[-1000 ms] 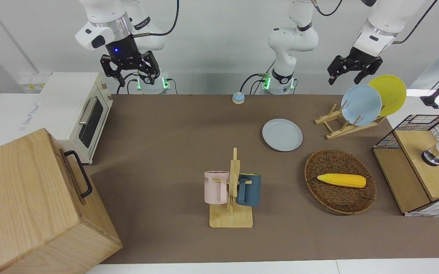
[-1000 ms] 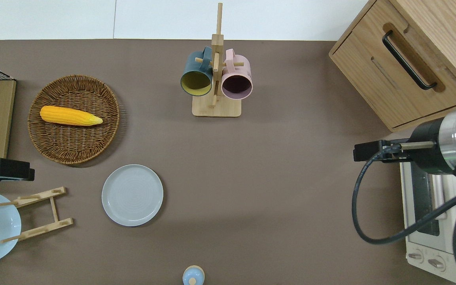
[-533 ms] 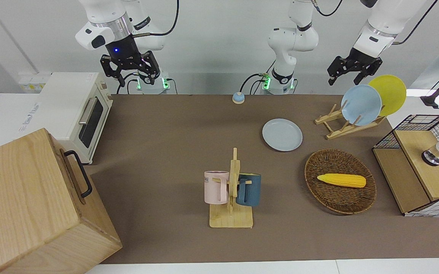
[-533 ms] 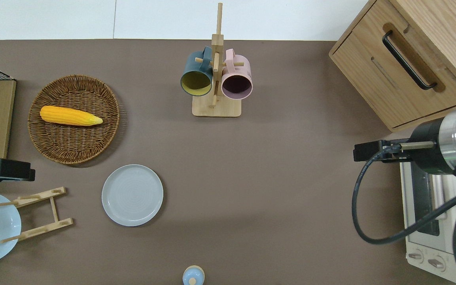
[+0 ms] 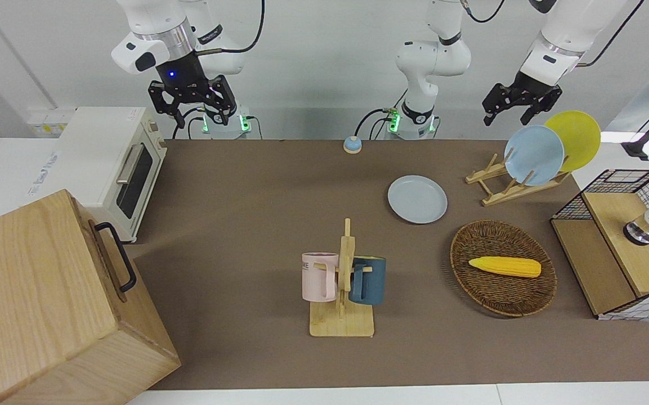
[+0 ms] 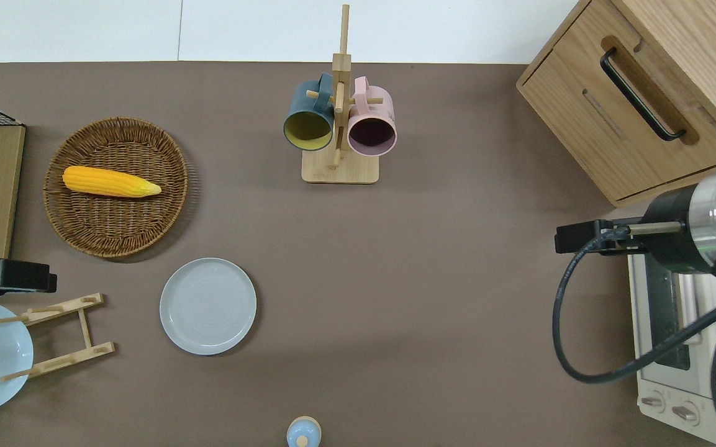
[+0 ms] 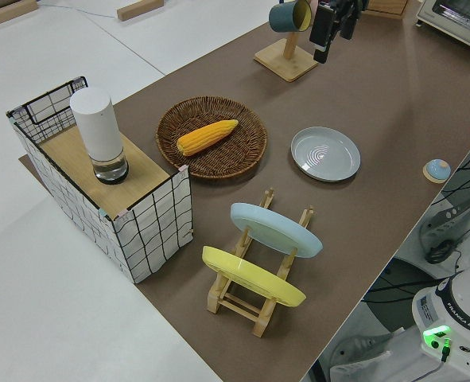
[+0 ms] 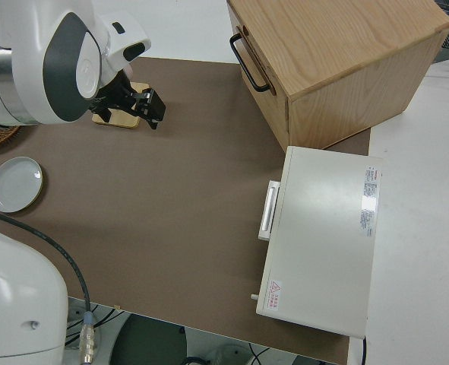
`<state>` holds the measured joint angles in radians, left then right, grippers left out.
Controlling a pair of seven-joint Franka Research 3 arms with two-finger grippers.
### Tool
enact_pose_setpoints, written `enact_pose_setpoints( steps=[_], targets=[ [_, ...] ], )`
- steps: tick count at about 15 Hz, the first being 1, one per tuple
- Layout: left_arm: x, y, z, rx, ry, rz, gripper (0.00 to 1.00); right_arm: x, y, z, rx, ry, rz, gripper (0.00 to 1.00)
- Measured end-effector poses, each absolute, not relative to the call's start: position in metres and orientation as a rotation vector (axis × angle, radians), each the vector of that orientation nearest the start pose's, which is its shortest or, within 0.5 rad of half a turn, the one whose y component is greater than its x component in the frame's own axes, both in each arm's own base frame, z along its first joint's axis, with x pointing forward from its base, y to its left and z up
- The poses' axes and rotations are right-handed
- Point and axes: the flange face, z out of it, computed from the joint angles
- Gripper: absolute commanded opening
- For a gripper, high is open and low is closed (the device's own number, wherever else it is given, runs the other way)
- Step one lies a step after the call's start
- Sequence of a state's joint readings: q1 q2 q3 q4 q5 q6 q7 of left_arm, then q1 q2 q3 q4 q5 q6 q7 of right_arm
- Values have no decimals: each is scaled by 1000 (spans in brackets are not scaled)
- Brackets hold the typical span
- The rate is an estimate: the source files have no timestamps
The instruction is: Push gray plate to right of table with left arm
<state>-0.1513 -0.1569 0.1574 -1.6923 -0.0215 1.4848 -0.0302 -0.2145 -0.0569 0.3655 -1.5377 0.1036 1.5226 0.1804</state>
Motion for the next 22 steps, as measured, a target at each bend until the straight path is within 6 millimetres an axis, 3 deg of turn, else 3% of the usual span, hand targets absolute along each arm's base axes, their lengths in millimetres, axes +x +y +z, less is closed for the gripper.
enact_pose_setpoints(
  steps=[12,16,19,22],
  targets=[
    [500,5,629,-3184,-90,68,993,524,98,665,-3053,34,-36,996],
    [506,1,589,-3179,-84,126,993,524,98,665,-3053,34,-36,996],
    [508,2,571,-3177,-89,136,993,524,98,665,-3053,34,-36,994],
    [509,1,536,-3175,-98,157,993,524,98,665,-3053,34,-36,996]
  ],
)
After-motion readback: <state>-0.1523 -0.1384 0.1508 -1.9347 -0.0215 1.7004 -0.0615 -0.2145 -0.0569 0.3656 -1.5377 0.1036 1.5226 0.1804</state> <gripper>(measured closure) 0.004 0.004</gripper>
